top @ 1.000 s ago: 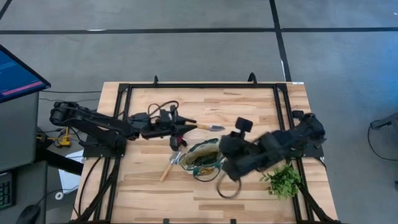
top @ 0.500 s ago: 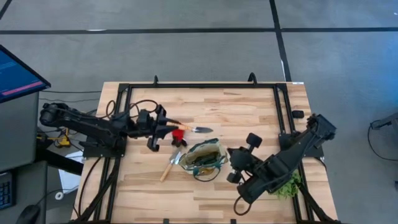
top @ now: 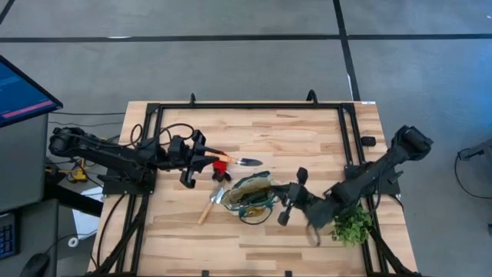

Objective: Pick & Place Garden tools in Gardening bag
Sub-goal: Put the bottom trowel into the gardening bag

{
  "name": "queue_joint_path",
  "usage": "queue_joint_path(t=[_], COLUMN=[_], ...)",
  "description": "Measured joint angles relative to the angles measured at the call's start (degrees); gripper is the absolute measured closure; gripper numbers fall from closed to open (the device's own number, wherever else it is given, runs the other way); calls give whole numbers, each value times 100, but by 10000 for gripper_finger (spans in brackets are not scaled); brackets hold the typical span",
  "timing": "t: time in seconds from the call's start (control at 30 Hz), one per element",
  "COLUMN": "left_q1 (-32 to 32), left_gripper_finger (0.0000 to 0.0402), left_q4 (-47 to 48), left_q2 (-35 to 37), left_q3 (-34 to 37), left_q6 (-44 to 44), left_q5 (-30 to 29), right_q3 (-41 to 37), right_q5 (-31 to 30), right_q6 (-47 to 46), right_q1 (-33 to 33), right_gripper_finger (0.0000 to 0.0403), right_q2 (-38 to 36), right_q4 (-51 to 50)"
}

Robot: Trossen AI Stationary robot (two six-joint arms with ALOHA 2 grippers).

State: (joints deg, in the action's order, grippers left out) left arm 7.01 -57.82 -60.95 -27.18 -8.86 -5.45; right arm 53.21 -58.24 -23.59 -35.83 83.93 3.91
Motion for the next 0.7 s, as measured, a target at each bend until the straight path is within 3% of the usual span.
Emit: queue_joint_path(t=[0.17, 0.3, 0.43, 0.7], left_q1=[0, 0, 0, 0], left_gripper_finger=[350, 350, 350, 350], left_q4=[-20, -20, -39, -465], left_q2=[-2, -2, -4, -300], left_q3=[0, 0, 0, -3], left_q6=[-2, -2, -2, 0], left_q5=[144, 144, 144, 91], right_q3=[-1696, -2520, -2725, -2302], right_q5=[932, 1561, 2147, 3170], right_q6=[1650, 2366, 2504, 2518], right_q1=[275, 553, 873, 1407], right_gripper_finger=[403, 403, 403, 403], right_q2=[-289, -86, 320, 1115], right_q4=[4396, 6858, 7828, 8434])
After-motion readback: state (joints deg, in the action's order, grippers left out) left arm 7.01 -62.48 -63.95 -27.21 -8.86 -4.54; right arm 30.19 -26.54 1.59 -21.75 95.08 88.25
